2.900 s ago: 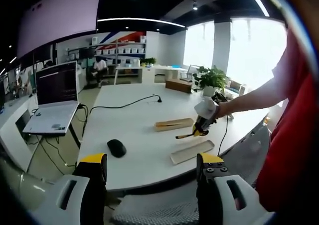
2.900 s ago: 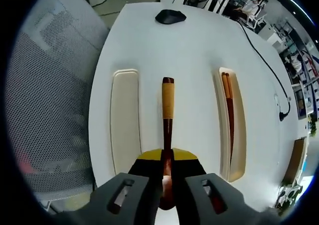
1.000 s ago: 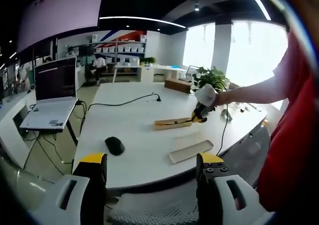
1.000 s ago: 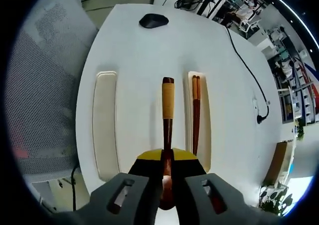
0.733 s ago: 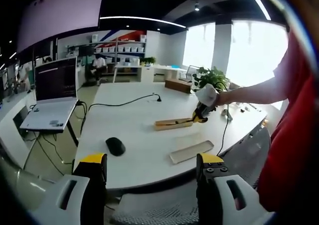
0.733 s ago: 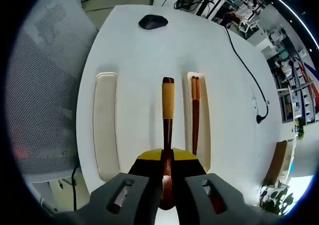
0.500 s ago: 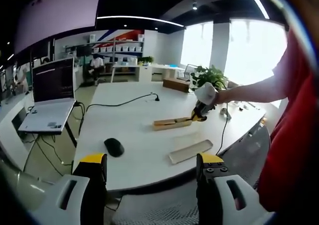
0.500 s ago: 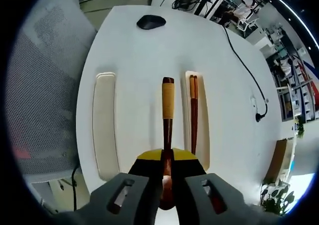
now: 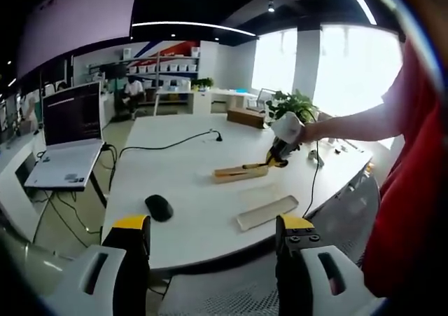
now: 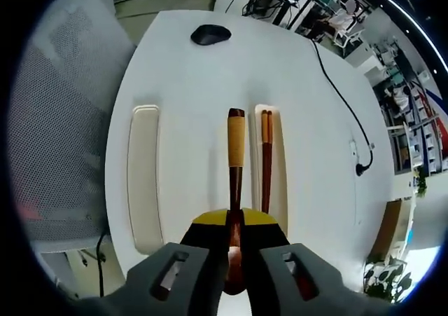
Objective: Arrange the utensils inside the cutlery case until each visible utensil rests in its matching compartment.
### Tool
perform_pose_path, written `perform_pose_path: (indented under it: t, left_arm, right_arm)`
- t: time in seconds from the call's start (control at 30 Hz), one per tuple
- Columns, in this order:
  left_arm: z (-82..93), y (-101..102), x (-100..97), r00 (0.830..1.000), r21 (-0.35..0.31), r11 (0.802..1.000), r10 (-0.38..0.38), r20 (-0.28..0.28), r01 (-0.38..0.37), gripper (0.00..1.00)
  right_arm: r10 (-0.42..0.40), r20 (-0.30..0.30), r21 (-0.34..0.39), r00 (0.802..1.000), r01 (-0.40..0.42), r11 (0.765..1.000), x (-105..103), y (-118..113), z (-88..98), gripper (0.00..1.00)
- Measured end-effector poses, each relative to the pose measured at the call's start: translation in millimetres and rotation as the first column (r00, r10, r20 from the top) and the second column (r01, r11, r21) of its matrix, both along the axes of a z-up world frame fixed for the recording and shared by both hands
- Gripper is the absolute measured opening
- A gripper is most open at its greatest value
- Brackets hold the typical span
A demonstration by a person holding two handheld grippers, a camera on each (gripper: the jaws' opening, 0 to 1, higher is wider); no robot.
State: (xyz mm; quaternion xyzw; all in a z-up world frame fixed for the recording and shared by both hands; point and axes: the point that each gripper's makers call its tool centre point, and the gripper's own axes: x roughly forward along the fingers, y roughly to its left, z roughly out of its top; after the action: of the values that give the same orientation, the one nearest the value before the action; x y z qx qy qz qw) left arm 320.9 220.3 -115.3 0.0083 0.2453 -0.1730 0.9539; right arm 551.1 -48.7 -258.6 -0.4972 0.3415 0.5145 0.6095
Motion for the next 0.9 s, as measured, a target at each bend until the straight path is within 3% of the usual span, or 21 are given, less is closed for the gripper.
perform_pose_path:
  t: [0.23,0.37,0.7,0.8,0.9]
  left_arm:
    - [1.1,-0.6,2.0,1.0,0.002,1.0,-0.001,0.003,0.001,0.75]
    - [1.3,-2.0,2.2,1.0,0.004,1.0,-0.002,0.004,0.002,0.75]
    - [-3.2,-0.9,0.8,1.0,-0.001,1.0,0.008,-0.006,-0.008,0.75]
    - [-3.4,-1.3,0.7,1.0,-0.005,1.0,0.009,-0.007,-0.009,0.75]
    - [-4.2,-1.5,0.3,1.0,-0.001,1.0,0.006,-0.01,-0.006,0.75]
  right_arm:
    - [0.043,0.011,-0.019,0.999,-0.042,0.999,9.8,4.4,3.7,0.01]
    - [-0.001,-0.038,0.077,0.999,0.004,0.997,15.6,15.9,10.1,0.01]
    - [0.037,-0.017,0.021,0.999,-0.037,0.999,25.4,7.9,8.1,0.01]
    - [-0.015,-0.055,0.054,0.998,0.018,0.998,31.0,8.7,9.3,0.01]
    - [-0.01,-0.048,0.055,0.999,0.013,0.998,33.1,8.1,12.0,0.01]
